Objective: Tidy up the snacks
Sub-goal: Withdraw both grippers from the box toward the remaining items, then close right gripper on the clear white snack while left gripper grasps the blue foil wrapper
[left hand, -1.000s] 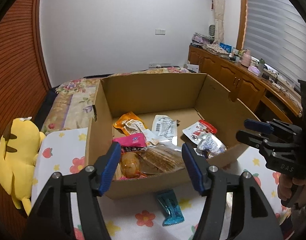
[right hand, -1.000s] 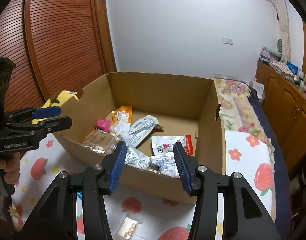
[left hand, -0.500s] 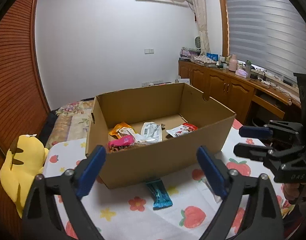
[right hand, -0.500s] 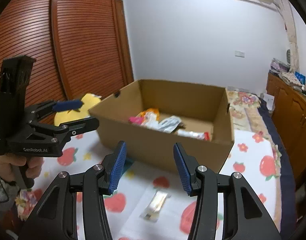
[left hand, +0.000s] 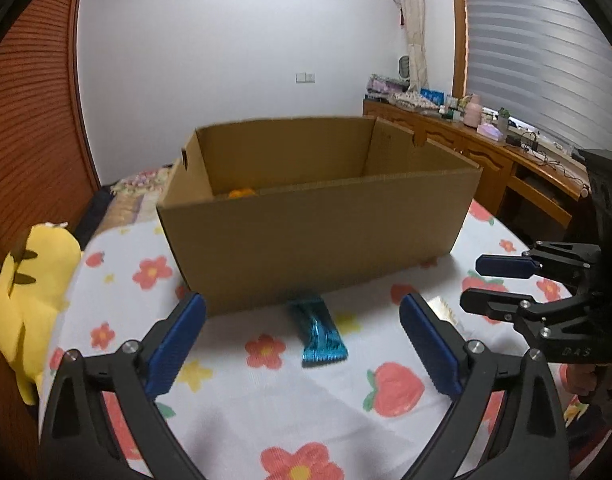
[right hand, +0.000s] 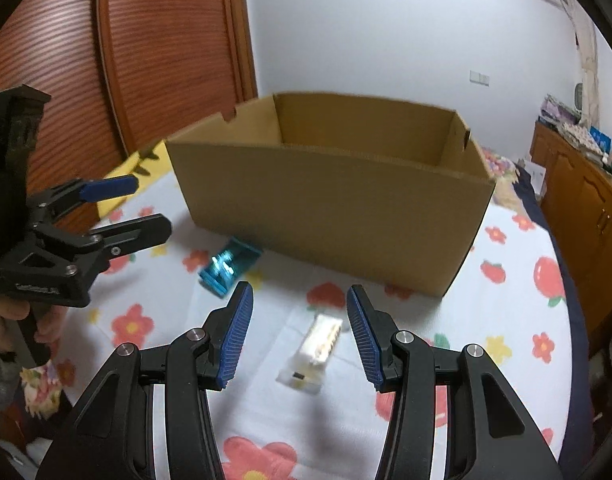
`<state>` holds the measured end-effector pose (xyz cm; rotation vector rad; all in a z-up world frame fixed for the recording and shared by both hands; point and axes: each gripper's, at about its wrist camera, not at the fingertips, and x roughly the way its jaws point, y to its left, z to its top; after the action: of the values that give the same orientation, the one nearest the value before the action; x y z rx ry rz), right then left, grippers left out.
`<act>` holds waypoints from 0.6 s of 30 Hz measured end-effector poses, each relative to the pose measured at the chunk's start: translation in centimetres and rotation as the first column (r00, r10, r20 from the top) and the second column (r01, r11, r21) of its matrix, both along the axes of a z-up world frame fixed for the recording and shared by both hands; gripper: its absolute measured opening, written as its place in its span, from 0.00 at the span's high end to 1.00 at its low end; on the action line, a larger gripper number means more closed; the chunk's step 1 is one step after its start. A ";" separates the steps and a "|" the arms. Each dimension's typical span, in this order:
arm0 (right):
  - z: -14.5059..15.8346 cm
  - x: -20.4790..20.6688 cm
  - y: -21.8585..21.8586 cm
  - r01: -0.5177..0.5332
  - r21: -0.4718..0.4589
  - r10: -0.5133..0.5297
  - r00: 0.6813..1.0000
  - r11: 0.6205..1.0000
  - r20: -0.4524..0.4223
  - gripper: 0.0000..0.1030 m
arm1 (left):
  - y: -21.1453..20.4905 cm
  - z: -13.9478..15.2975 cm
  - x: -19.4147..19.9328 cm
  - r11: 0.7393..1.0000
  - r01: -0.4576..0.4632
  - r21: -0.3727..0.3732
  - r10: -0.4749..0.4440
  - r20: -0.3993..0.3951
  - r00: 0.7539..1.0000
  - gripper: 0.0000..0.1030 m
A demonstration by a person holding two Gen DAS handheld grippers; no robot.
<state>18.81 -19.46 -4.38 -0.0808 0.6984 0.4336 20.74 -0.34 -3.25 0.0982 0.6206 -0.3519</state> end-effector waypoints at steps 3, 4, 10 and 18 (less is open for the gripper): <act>-1.3 0.8 0.0 0.012 -0.017 -0.013 0.999 1.000 -0.039 0.52 | -0.2 -0.7 -0.1 1.000 -0.003 0.013 0.003 -0.016 1.000 0.05; -1.7 1.0 0.0 0.018 -0.026 -0.019 0.999 0.999 -0.050 0.52 | -0.3 -0.9 -0.1 1.000 -0.005 0.017 0.006 -0.021 1.000 0.05; -3.5 1.8 0.3 0.025 -0.055 -0.031 0.993 0.998 -0.111 0.52 | 0.0 -2.2 0.1 1.000 -0.017 0.017 0.018 -0.054 0.998 0.05; -4.4 2.2 0.4 0.023 -0.077 -0.034 0.988 0.997 -0.151 0.53 | -0.2 -3.1 0.7 0.999 -0.021 0.031 0.024 -0.084 0.996 0.05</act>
<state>21.04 -19.08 -8.77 -0.1096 0.8653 0.3888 21.43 -0.51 -6.36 0.1058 0.7099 -0.3261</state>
